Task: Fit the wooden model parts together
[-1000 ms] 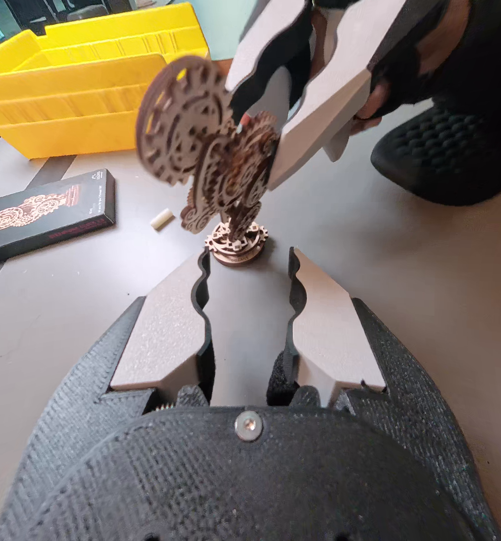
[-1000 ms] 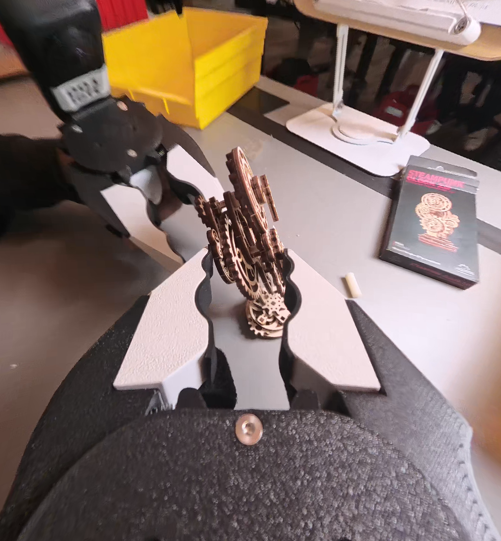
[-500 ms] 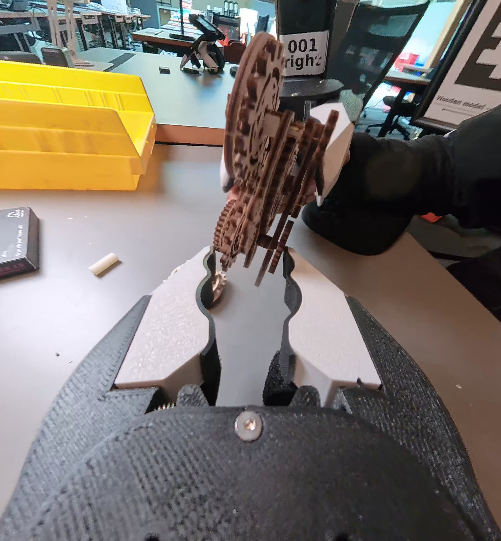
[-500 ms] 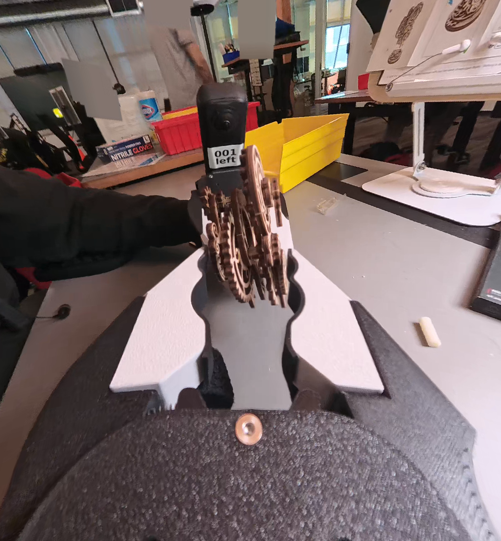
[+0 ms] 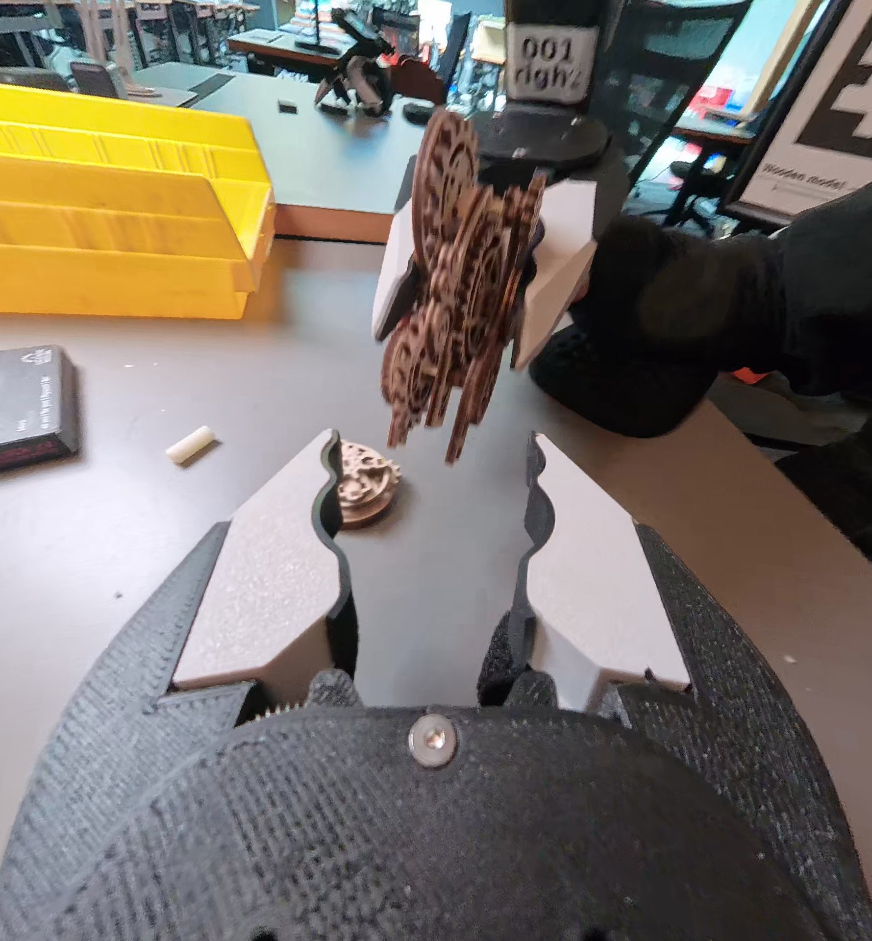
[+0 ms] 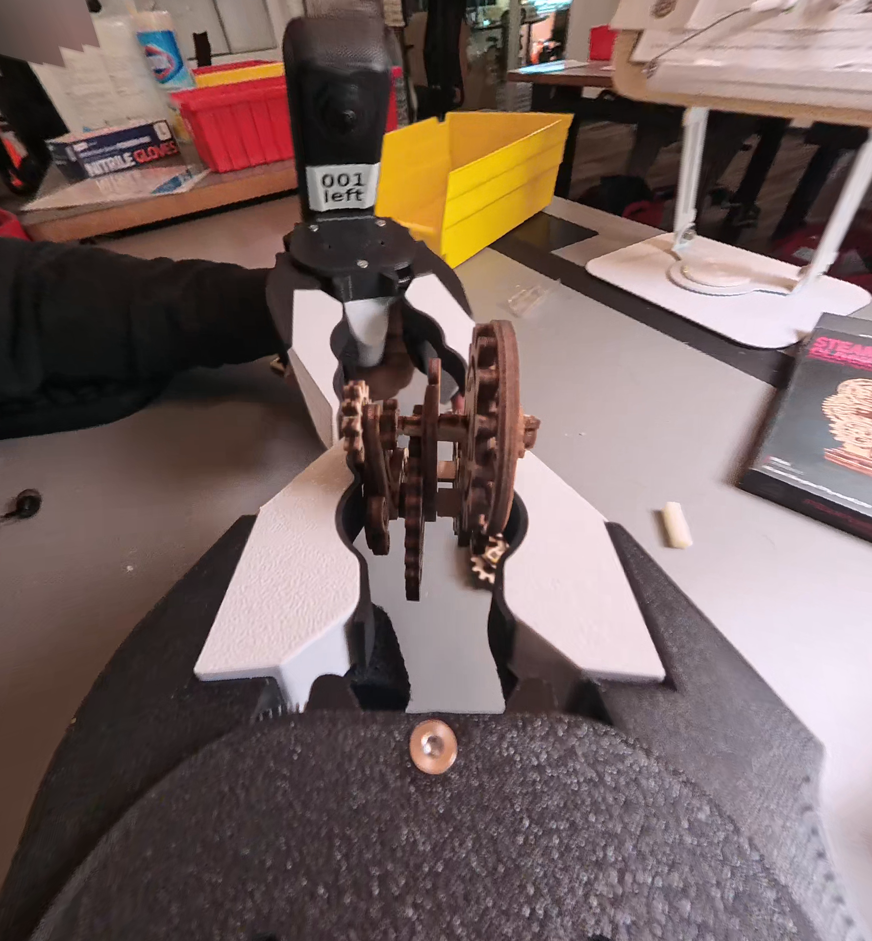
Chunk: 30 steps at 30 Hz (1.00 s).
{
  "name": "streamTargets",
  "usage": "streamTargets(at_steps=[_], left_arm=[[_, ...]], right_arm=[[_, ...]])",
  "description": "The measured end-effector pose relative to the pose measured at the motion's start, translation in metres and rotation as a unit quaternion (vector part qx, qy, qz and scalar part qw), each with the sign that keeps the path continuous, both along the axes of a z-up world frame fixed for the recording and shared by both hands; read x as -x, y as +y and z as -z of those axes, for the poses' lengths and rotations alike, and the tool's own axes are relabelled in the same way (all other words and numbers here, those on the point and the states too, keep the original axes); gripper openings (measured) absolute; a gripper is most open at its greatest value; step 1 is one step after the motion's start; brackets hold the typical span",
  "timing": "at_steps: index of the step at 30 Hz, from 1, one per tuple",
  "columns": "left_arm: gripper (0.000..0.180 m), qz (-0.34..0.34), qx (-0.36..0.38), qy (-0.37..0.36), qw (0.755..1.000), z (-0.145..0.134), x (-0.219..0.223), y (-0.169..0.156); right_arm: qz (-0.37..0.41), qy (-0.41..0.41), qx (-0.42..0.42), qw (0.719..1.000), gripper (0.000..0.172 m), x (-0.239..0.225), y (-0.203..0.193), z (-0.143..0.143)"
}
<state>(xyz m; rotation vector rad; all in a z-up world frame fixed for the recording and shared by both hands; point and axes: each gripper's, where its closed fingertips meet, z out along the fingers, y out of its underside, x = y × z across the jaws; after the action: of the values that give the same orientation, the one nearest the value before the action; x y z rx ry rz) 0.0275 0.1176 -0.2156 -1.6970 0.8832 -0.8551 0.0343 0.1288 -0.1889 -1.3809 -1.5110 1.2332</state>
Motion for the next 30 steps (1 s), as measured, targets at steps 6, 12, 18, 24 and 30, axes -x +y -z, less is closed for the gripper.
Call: streamTargets(at_steps=[6,12,18,24,30], left_arm=[[0.081,-0.034,0.002,0.179,0.983,0.050,0.021,0.037],[0.074,0.044,0.037,0.223,0.973,0.075,0.007,0.043],[0.036,0.075,0.027,0.249,0.965,0.075,0.002,0.022],[0.056,0.048,0.042,0.203,0.977,0.064,0.009,0.006],[0.081,0.033,0.034,0.233,0.971,0.077,-0.011,0.020]], right_arm=[[0.056,-0.034,0.046,0.997,0.049,0.002,0.050,-0.015],[0.079,-0.067,0.094,0.990,0.049,0.006,0.060,0.006],[0.069,-0.079,0.096,0.990,0.049,-0.006,0.061,0.018],[0.026,-0.073,0.071,0.994,0.049,-0.014,0.047,0.010],[-0.015,-0.058,0.058,0.996,0.049,-0.017,0.032,0.005]])
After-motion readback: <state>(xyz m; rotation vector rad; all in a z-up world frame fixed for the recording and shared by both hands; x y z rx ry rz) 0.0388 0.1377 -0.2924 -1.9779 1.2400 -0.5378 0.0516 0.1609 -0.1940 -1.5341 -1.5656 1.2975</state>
